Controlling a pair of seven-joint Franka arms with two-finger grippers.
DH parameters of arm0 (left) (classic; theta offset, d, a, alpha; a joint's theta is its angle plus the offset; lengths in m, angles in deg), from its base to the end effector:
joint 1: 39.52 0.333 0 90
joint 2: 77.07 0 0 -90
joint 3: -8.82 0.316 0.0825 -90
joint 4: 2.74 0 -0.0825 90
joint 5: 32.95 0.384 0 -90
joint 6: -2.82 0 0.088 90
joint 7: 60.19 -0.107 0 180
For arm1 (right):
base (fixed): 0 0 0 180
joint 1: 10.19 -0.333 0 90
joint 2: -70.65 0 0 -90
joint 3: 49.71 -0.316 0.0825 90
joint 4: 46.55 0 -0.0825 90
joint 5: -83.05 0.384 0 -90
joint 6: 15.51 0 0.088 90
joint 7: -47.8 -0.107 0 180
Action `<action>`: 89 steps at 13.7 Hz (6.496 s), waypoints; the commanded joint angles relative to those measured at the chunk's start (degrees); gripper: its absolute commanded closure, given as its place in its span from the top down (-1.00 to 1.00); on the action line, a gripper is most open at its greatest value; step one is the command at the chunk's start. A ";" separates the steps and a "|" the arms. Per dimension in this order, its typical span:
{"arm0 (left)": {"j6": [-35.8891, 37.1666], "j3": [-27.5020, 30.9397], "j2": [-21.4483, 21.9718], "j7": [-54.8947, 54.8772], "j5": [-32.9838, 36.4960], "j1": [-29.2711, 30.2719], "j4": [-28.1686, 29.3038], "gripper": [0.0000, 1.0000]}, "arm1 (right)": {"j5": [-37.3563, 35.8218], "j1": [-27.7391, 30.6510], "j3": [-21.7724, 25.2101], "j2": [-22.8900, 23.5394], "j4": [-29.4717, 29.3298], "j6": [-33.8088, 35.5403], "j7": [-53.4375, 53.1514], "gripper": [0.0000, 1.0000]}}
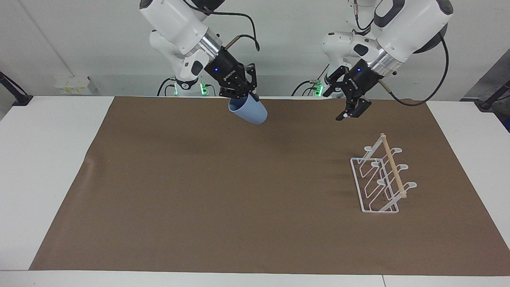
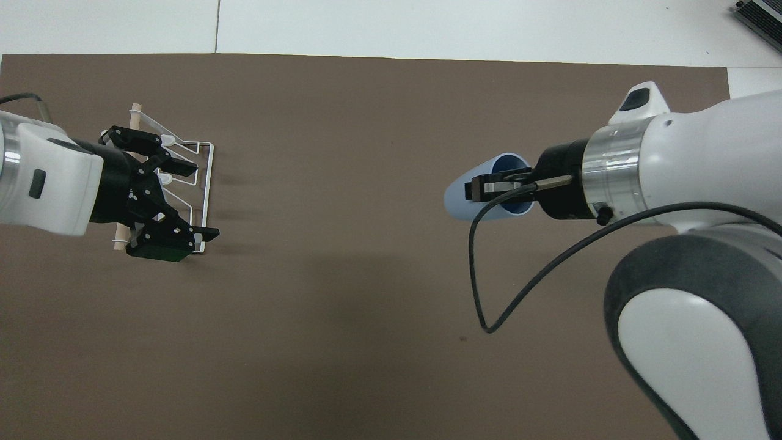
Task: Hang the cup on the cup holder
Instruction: 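Carry the cup toward the left gripper while the left gripper approaches, then close the left gripper on the cup bottom held by the right gripper, then open the right gripper and pull it back from the cup, then raise the cup with the left gripper over the wire rack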
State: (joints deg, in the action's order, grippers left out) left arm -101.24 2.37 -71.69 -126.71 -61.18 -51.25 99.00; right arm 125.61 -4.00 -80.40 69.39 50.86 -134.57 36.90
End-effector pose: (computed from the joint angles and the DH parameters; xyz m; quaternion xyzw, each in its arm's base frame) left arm 0.5058 -0.2099 0.6095 0.7451 -0.6208 0.1556 0.1876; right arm 0.5224 0.2795 0.6384 -0.9220 0.0002 -0.0720 0.3805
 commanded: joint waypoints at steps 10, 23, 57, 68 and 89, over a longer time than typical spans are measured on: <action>-6.77 1.09 4.90 -9.94 -3.06 -5.05 7.24 1.00 | 9.21 0.84 -7.81 -0.67 0.42 -8.91 -8.26 -1.00; -6.50 -0.22 4.90 -3.70 -8.07 -5.76 4.17 1.00 | 9.21 0.93 -7.81 -0.67 0.42 -8.56 -9.05 -1.00; -0.54 -0.84 5.51 5.70 5.71 -4.70 3.29 -1.00 | 5.89 1.55 -7.28 -0.76 1.03 -9.79 -1.61 1.00; 9.67 -1.28 3.15 8.79 40.59 -4.09 -0.84 -1.00 | -42.29 6.02 -6.84 -0.84 1.39 -2.69 13.81 1.00; 11.08 -1.45 -19.53 16.96 93.36 -10.95 -8.84 -1.00 | -44.49 20.88 -6.22 -3.48 13.96 4.01 4.92 1.00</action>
State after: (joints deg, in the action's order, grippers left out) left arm -90.91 0.66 -90.93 -111.64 30.94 -61.74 89.89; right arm 81.47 16.15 -86.31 66.63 64.57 -129.64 42.35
